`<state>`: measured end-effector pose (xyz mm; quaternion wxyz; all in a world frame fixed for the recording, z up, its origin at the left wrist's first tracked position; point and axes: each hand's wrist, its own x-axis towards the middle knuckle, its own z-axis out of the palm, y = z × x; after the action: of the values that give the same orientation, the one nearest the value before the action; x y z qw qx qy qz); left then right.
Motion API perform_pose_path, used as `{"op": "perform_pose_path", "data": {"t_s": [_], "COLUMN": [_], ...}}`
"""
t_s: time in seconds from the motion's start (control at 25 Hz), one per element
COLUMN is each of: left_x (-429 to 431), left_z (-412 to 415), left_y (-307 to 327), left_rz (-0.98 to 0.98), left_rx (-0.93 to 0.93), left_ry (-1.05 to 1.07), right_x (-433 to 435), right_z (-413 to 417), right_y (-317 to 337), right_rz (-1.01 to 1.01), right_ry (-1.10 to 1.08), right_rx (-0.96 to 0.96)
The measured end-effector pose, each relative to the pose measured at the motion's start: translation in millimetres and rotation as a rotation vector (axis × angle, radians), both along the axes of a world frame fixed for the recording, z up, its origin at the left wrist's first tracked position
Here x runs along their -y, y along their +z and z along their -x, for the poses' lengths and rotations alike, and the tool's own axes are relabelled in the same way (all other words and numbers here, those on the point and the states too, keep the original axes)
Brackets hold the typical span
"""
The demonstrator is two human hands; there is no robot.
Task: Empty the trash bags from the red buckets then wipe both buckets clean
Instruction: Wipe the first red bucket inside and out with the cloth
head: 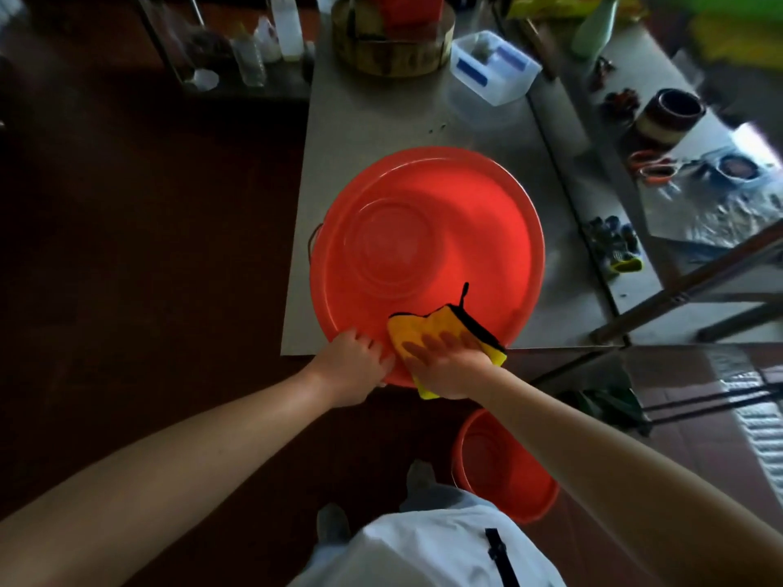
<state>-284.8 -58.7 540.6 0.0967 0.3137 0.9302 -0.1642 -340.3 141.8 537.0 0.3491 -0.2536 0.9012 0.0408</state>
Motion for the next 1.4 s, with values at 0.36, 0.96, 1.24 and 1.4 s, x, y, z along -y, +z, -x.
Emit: {"op": "perform_pose_path", "data": {"t_s": [0.36, 0.96, 1.24, 1.4], "left_x": [-1, -8, 4, 21], "left_z": [-3, -1, -1, 4], "left_y": [-4, 1, 10, 33], "left_rz": [-0.024, 0.052, 0.11, 0.189], "left_rx": [0.018, -0.001, -0.002, 0.036], "left_ry": [0.014, 0.043, -0.026, -0.045], "right_x": [33, 37, -4, -26], "right_z": [67, 83, 10, -11], "right_y": [-54, -57, -17, -8], "right_rz": [-0.134, -0.151, -0.104, -0.053], "right_ry": [0.157, 0.086, 0.133, 0.22], "right_rx": [-0.098, -0.002, 0.013, -0.169]}}
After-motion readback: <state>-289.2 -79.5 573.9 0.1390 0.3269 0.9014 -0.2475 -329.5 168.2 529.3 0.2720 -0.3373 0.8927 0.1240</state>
